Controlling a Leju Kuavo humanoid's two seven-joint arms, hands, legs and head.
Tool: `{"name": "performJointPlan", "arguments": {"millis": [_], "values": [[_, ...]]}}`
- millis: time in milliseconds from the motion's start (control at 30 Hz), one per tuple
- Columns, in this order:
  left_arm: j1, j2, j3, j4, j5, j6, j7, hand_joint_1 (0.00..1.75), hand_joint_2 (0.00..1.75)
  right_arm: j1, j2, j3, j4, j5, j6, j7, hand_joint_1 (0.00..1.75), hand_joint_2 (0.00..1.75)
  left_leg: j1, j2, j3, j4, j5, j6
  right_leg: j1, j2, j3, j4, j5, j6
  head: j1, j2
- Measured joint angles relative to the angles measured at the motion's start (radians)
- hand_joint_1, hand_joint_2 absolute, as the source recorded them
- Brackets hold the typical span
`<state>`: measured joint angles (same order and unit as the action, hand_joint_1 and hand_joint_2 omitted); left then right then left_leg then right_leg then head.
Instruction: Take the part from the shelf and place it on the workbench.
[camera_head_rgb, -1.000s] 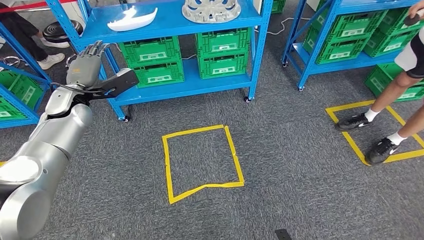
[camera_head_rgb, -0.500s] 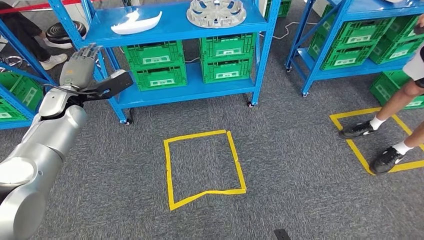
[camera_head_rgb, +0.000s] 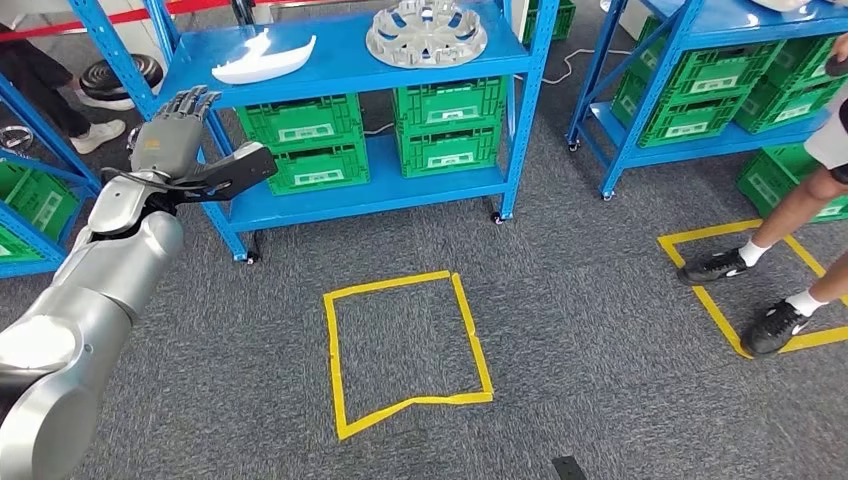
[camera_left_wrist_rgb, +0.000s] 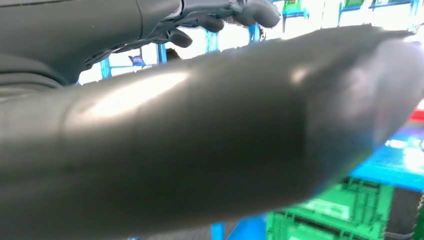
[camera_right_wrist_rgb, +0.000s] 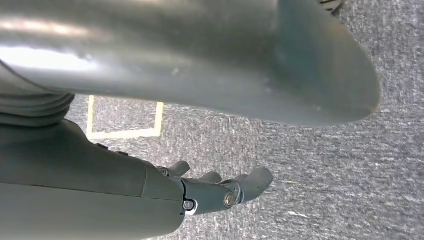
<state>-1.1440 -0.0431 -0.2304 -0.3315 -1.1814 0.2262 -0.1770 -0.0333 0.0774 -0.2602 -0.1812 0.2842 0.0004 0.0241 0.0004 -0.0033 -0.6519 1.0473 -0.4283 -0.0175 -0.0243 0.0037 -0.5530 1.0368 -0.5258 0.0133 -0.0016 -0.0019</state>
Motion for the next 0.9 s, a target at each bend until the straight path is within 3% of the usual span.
{"name": "performJointPlan", "arguments": {"millis": [67,133,267,300,333,400,467,567,633,667,733,800,833,867,900], "values": [[0.000,-0.002,-0.002,-0.001,0.000,0.001,0.000,0.00,0.00,0.000,0.000,0.000,0.000,0.000,0.000,0.000,0.00,0.00,0.001,-0.002,0.007,-0.009,-0.007,0.015,-0.001,-0.001,0.002,0.003,0.003,0.011,0.002,0.000],[-0.004,-0.003,-0.003,-0.002,0.000,0.002,0.000,0.00,0.00,-0.001,0.000,0.000,0.000,0.000,0.000,0.000,0.00,0.00,0.005,-0.004,0.021,-0.014,-0.014,0.030,0.000,-0.002,-0.020,0.048,-0.006,0.017,0.003,0.000],[-0.004,-0.009,-0.010,0.000,0.000,0.002,0.000,0.00,0.00,-0.001,-0.001,0.000,0.000,0.000,0.000,0.000,0.00,0.00,0.000,-0.007,0.040,-0.015,-0.032,0.045,0.003,-0.002,-0.170,0.262,-0.071,0.021,0.006,0.000],[-0.002,-0.009,-0.011,0.000,0.000,0.002,0.000,0.00,0.00,0.001,-0.001,0.000,0.000,0.000,0.000,0.000,0.00,0.00,-0.001,-0.008,0.047,-0.014,-0.039,0.045,0.005,-0.002,-0.191,0.271,-0.060,0.020,0.006,0.000],[0.000,-0.009,-0.011,0.001,0.000,0.002,0.000,0.00,0.00,0.002,-0.001,0.000,0.000,-0.001,0.000,0.000,0.00,0.00,-0.002,-0.009,0.056,-0.014,-0.046,0.044,0.007,-0.002,-0.193,0.242,-0.028,0.017,0.006,0.000],[0.000,-0.011,-0.012,0.001,0.001,0.002,-0.001,0.00,0.00,0.004,-0.002,0.000,0.000,-0.002,0.000,0.000,0.00,0.00,-0.003,-0.009,0.076,-0.013,-0.062,0.040,0.011,-0.002,-0.156,0.115,0.065,0.006,0.006,0.000],[-0.002,-0.013,-0.015,0.002,0.004,0.001,-0.003,0.00,0.00,0.003,-0.003,0.000,0.000,-0.004,0.000,0.000,0.00,0.00,-0.004,-0.010,0.086,-0.014,-0.074,0.031,0.017,-0.002,-0.121,0.019,0.096,-0.004,0.006,0.000],[-0.005,-0.016,-0.020,0.002,0.006,-0.001,-0.003,0.00,0.00,0.003,-0.004,-0.002,0.001,-0.007,0.000,0.000,0.00,0.00,-0.007,-0.013,0.094,-0.013,-0.078,0.012,0.019,-0.003,-0.100,-0.006,0.090,-0.020,0.007,0.000],[-0.008,-0.018,-0.021,0.001,0.008,-0.001,-0.001,0.00,0.00,0.003,-0.004,-0.002,0.001,-0.010,0.000,-0.001,0.00,0.00,-0.006,-0.011,0.084,0.022,-0.084,0.003,0.014,-0.003,-0.080,-0.011,0.087,-0.032,0.004,0.000],[-0.011,-0.019,-0.022,0.001,0.008,-0.001,-0.001,0.00,0.00,0.002,-0.004,-0.002,0.001,-0.011,0.000,-0.001,0.00,0.00,-0.004,-0.009,0.062,0.064,-0.094,0.000,0.012,-0.002,-0.070,-0.012,0.082,-0.036,0.003,0.000],[-0.011,-0.020,-0.025,0.002,0.010,-0.001,-0.002,0.00,0.00,0.001,-0.005,-0.002,0.001,-0.012,-0.001,-0.001,0.00,0.00,0.001,-0.006,-0.015,0.185,-0.131,-0.009,0.010,-0.002,-0.054,-0.013,0.068,-0.041,0.000,0.000],[-0.005,-0.021,-0.028,0.005,0.011,-0.001,-0.002,0.00,0.00,0.003,-0.005,-0.002,0.001,-0.012,-0.001,-0.001,0.00,0.00,0.006,-0.005,-0.079,0.250,-0.159,-0.017,0.009,0.000,-0.034,-0.013,0.051,-0.040,0.000,0.000],[-0.002,-0.021,-0.029,0.006,0.012,-0.001,-0.001,0.00,0.00,0.004,-0.005,-0.003,0.001,-0.012,-0.001,0.000,0.00,0.00,0.007,-0.004,-0.090,0.238,-0.149,-0.018,0.008,0.001,-0.022,-0.013,0.041,-0.038,0.000,0.000],[-0.001,-0.021,-0.030,0.006,0.013,0.000,-0.001,0.00,0.00,0.005,-0.005,-0.003,0.001,-0.012,-0.001,0.000,0.00,0.00,0.008,-0.003,-0.084,0.195,-0.117,-0.017,0.008,0.002,-0.009,-0.013,0.031,-0.035,0.000,0.000],[-0.001,-0.020,-0.032,0.006,0.014,0.000,0.000,0.00,0.00,0.006,-0.005,-0.003,0.001,-0.012,-0.001,0.000,0.00,0.00,0.008,-0.001,-0.069,0.133,-0.068,-0.014,0.007,0.002,0.004,-0.013,0.021,-0.032,0.000,0.000]]}}
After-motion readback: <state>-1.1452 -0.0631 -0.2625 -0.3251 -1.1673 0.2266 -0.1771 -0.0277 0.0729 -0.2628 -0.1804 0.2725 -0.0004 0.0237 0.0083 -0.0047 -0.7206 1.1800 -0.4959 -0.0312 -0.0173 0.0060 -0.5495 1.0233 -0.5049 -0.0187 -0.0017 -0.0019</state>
